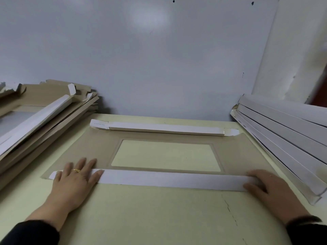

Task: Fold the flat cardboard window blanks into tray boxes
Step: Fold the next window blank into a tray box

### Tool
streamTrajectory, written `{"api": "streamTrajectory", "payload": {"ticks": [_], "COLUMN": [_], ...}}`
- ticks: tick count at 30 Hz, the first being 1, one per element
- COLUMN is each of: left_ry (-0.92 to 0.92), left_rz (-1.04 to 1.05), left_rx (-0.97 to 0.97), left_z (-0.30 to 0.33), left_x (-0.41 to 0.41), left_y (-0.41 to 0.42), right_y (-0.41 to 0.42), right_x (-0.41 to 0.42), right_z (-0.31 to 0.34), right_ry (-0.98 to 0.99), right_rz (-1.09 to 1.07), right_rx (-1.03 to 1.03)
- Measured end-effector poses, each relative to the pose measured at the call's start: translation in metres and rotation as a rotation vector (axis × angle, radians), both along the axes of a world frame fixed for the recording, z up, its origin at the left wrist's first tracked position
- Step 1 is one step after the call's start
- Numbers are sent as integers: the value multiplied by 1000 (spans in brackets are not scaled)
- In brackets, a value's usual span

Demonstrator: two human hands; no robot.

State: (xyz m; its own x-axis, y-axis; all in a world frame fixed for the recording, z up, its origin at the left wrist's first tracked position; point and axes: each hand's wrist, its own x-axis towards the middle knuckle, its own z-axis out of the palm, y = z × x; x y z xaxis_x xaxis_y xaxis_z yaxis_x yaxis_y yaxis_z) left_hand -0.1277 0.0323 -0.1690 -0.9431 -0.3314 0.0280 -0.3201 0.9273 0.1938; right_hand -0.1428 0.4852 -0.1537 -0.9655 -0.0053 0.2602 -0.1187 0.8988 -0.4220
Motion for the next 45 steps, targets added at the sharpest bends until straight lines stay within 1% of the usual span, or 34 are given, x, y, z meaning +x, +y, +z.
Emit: {"api": "streamTrajectory", "payload": {"ticks": [2,4,5,6,7,9,12,15,16,18,20,23,24,25,26,27,28,29,31,33,34,35,36,37,38,40,43,44,45], "left_ry": [137,356,452,505,522,481,412,381,365,371,389,330,318,311,314,331,349,363,316,366,372,368,396,416,416,397,429,427,404], "left_rz": [27,43,9,-47,-109,-252,-412,-542,-582,-618,-601,-589,-598,-600,-600,-595,-602,-616,-602,-585,-595,-619,-653,-691,-705,-711,-683,-674,-666], "left_rx": [40,80,55,12,-16,-9,91,81,43,-97,-191,-285,-301,-293,-267,-243,-216,-188,-149,-147,-136,-135,-124,-129,-136,-143,-159,-131,-94], "left_z": [1,5,7,8,9,12,12,13,13,17,18,18,17,16,15,14,14,14,19,8,8,11,14,15,15,16,18,18,18], "left_x": [1,4,5,5,6,10,15,17,19,21,20,17,16,15,15,14,12,12,15,10,11,12,15,17,18,15,7,5,3], "left_y": [4,8,11,17,25,45,82,117,127,140,145,142,138,134,129,124,119,116,112,104,104,105,106,106,107,108,103,101,97], "right_y": [-5,-12,-16,-20,-24,-36,-60,-87,-96,-111,-122,-130,-131,-130,-127,-124,-119,-113,-100,-83,-76,-70,-67,-63,-62,-65,-79,-85,-88], "right_x": [2,4,3,3,2,0,5,17,22,31,38,47,51,56,59,60,61,63,65,63,63,63,65,63,65,66,66,65,61], "right_z": [3,5,5,4,2,1,5,6,6,4,3,4,6,6,7,8,10,13,18,26,29,30,34,29,31,27,11,2,-11], "right_ry": [69,31,-9,-47,-67,-73,-70,-83,-91,-106,-143,-253,-273,-267,-225,-96,48,94,122,63,80,139,131,147,204,294,358,361,423], "right_rz": [-23,-36,-30,-24,-22,-8,46,110,138,185,211,299,350,408,480,531,584,635,670,652,636,619,581,598,596,590,602,594,599], "right_rx": [14,-38,-95,-156,-204,-280,-377,-525,-563,-592,-591,-612,-561,-453,-277,-76,68,120,111,159,190,219,285,353,381,452,518,539,569]}}
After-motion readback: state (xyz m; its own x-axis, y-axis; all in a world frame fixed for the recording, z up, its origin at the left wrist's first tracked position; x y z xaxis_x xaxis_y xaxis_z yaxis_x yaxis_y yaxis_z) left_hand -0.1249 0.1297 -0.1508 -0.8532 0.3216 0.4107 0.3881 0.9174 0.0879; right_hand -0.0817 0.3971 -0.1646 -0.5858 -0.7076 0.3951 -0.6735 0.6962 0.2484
